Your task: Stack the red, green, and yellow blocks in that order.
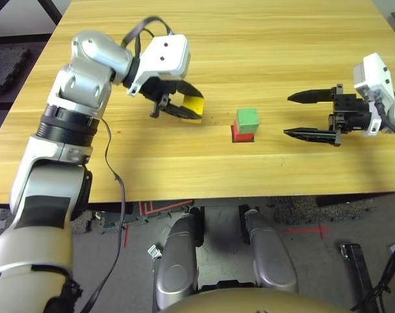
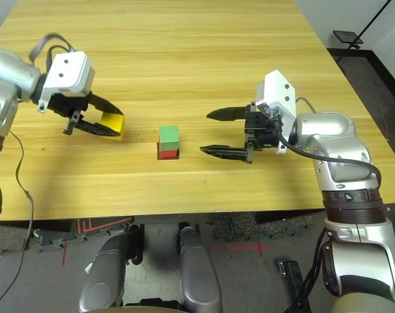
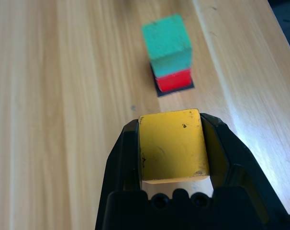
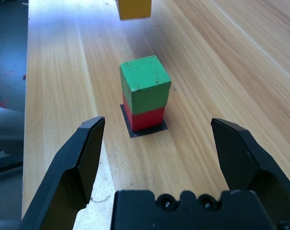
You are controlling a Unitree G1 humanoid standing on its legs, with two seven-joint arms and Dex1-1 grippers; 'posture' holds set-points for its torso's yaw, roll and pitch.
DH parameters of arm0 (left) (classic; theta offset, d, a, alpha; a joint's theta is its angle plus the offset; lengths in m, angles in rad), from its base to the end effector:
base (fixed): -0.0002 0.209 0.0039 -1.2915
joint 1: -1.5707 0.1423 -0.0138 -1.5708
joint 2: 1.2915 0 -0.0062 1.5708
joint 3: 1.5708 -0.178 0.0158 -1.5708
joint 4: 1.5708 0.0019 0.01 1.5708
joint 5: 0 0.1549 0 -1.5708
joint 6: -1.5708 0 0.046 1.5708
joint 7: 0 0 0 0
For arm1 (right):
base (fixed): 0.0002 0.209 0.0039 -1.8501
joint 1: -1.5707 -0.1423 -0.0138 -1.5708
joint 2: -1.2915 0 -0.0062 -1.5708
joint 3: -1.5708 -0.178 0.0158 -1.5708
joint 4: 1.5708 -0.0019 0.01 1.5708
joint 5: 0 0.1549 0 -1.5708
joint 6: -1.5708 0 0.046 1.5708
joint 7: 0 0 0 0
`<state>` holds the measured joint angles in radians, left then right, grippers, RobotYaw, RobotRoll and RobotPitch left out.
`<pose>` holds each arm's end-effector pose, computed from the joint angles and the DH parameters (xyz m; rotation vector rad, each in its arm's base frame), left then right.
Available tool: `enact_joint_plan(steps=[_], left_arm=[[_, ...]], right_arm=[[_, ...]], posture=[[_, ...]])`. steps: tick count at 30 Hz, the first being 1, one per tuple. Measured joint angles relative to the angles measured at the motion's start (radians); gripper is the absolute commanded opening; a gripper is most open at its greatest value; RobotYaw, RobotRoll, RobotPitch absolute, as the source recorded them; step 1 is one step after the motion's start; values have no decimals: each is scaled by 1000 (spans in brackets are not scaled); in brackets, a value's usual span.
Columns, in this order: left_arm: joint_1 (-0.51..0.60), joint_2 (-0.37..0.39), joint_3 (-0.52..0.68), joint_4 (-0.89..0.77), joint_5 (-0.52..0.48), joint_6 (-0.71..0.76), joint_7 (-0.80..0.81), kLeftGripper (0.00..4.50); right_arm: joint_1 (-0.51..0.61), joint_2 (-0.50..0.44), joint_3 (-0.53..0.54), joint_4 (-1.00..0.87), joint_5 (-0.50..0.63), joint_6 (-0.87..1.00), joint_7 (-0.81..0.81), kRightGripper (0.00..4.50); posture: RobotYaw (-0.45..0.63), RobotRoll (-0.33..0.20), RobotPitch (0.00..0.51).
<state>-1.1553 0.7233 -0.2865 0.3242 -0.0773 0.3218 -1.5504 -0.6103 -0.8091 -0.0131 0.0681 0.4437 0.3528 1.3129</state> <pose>0.3302 0.1867 0.3270 0.8961 0.1865 -1.3807 0.2910 -0.2562 0.2400 -0.4218 0.0375 1.2455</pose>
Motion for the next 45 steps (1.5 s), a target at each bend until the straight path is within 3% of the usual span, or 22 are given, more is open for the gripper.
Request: enact_joint_plan(steps=[8, 14, 26, 45], left_arm=[[-115, -117, -4, -11, 25, 243, 108, 1914], [-147, -191, -3, -111, -18, 399, 168, 1914], [-118, -206, -68, -320, -75, 613, 265, 1914], [-66, -278, -96, -304, -93, 598, 398, 1914]], right_arm=[[-8, 17, 3, 23, -9, -18, -5, 4500], [-11, 24, 3, 30, -11, -23, -10, 4500], [-6, 27, 2, 31, -11, -29, -22, 4500], [-6, 32, 2, 40, -11, -32, -24, 4500]], posture=[[191, 143, 223], [186, 147, 224], [197, 161, 220], [186, 159, 227]])
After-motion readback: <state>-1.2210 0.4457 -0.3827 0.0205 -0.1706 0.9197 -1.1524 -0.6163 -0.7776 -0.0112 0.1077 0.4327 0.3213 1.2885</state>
